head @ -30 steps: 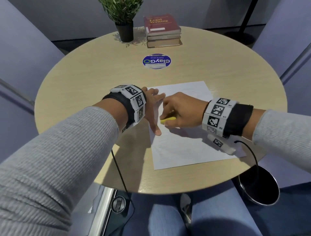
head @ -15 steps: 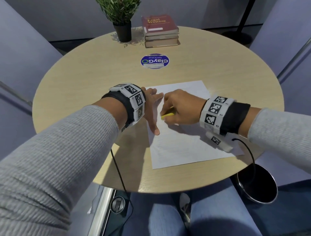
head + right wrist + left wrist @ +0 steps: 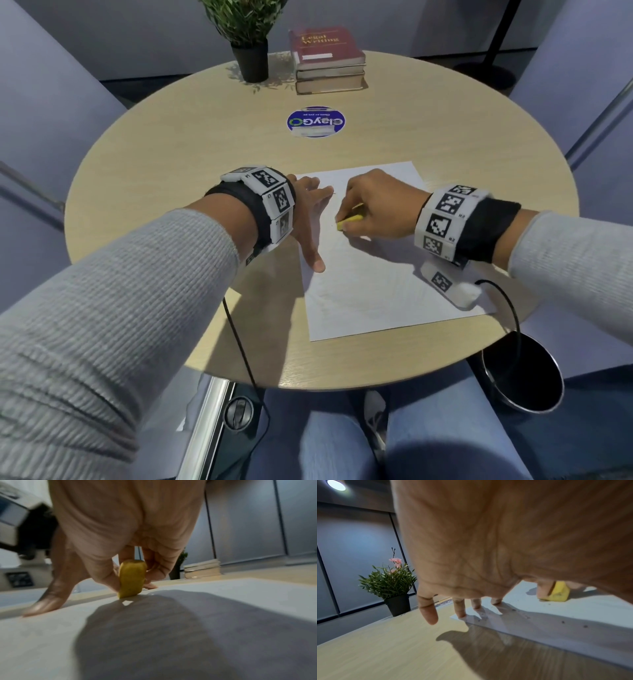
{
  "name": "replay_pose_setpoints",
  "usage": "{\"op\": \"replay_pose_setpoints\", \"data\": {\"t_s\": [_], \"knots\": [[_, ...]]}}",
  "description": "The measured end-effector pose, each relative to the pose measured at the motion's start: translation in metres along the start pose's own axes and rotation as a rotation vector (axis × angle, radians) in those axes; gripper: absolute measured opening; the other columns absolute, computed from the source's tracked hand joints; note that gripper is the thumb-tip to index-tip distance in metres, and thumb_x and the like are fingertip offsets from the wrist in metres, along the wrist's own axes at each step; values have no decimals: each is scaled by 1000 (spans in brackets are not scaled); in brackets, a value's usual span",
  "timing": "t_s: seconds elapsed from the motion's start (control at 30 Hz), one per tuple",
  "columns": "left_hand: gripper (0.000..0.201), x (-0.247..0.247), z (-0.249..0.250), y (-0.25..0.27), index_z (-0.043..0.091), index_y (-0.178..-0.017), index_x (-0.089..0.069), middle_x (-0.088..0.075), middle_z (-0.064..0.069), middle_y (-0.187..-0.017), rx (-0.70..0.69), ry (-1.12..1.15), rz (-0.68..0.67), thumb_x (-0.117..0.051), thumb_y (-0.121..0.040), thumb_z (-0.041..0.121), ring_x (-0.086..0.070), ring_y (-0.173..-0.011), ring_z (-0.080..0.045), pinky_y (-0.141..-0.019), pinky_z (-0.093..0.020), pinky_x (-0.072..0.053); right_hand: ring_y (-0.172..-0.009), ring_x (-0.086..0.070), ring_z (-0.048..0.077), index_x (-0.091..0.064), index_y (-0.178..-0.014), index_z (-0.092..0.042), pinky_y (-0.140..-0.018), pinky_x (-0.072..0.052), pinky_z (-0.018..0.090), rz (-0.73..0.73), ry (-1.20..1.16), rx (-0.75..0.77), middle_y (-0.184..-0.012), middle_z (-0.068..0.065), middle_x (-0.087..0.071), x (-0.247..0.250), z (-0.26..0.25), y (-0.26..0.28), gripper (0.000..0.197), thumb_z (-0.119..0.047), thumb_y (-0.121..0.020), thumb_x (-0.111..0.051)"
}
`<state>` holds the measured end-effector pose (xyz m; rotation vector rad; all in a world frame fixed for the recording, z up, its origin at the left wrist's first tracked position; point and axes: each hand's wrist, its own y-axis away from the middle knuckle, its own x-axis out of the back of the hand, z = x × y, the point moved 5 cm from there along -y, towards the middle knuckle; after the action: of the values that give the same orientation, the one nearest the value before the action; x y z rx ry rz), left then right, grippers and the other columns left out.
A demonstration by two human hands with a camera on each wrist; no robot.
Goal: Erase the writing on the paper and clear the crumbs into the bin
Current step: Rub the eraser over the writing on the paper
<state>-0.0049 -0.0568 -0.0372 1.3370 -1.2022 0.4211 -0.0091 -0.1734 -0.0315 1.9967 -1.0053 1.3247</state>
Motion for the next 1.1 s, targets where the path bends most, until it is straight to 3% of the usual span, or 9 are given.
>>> {"op": "replay_pose_setpoints", "data": {"t_s": [0.13, 0.27, 0.4, 0.53, 0.67, 0.8, 0.97, 1.1], "knots": [[134, -1, -2, -2, 27, -151, 9, 5, -2, -159, 18, -14, -19, -69, -55, 77, -1, -146, -26, -115, -47, -7, -72, -56, 10, -78, -91, -17, -70, -44, 23, -78, -6, 134, -79, -4, -64, -14, -19, 10, 19, -28, -78, -69], [132, 0, 0, -1, 25, -152, 8, 2, -3, -159, 10, -14, -7, -68, -57, 76, -4, -145, -27, -115, -46, -8, -81, -60, 17, -78, -91, -18, -72, -46, 28, 6, 30, -3, -81, -3, -64, 0, -2, 2, 20, -30, -79, -67], [133, -1, -1, -2, 25, -151, 9, 6, -3, -159, 7, -22, -17, -68, -56, 76, -1, -146, -27, -115, -47, -6, -73, -56, 13, -78, -90, -18, -69, -43, 24, -65, 25, 120, -82, -1, -68, -15, -21, 9, 20, -30, -79, -67], [133, -1, -1, -3, 26, -151, 9, 4, -2, -159, 12, -21, -12, -68, -55, 77, -3, -146, -28, -115, -47, -9, -81, -62, 19, -78, -90, -18, -74, -50, 30, 14, 20, -19, -83, 2, -69, 2, -2, 4, 20, -31, -80, -68], [134, -1, -3, -3, 27, -151, 8, 2, -1, -159, 6, -19, -18, -70, -54, 75, -4, -145, -27, -114, -49, -11, -74, -57, 16, -78, -86, -18, -71, -48, 28, -60, 45, 111, -79, 0, -68, -15, -25, 9, 18, -30, -78, -66], [134, -1, -4, -4, 28, -151, 2, -9, -1, -157, 8, -16, -4, -71, -51, 78, -13, -143, -28, -114, -50, -16, -82, -60, 19, -78, -90, -20, -73, -47, 29, 6, 33, -5, -82, -1, -66, -1, -7, 3, 20, -33, -79, -68], [135, -1, -4, -4, 28, -151, 8, -3, 0, -158, 9, -26, -33, -71, -52, 77, -8, -144, -28, -113, -50, -14, -75, -55, 13, -78, -91, -18, -72, -46, 27, -52, 37, 98, -81, -1, -67, -12, -24, 8, 20, -30, -79, -68], [133, 1, -1, -1, 29, -151, 5, -6, -2, -157, -1, -38, -20, -70, -53, 76, -12, -143, -30, -113, -51, -16, -79, -62, 19, -78, -89, -18, -71, -49, 30, 17, 34, -10, -78, -3, -64, -1, -11, -3, 19, -29, -78, -68]]}}
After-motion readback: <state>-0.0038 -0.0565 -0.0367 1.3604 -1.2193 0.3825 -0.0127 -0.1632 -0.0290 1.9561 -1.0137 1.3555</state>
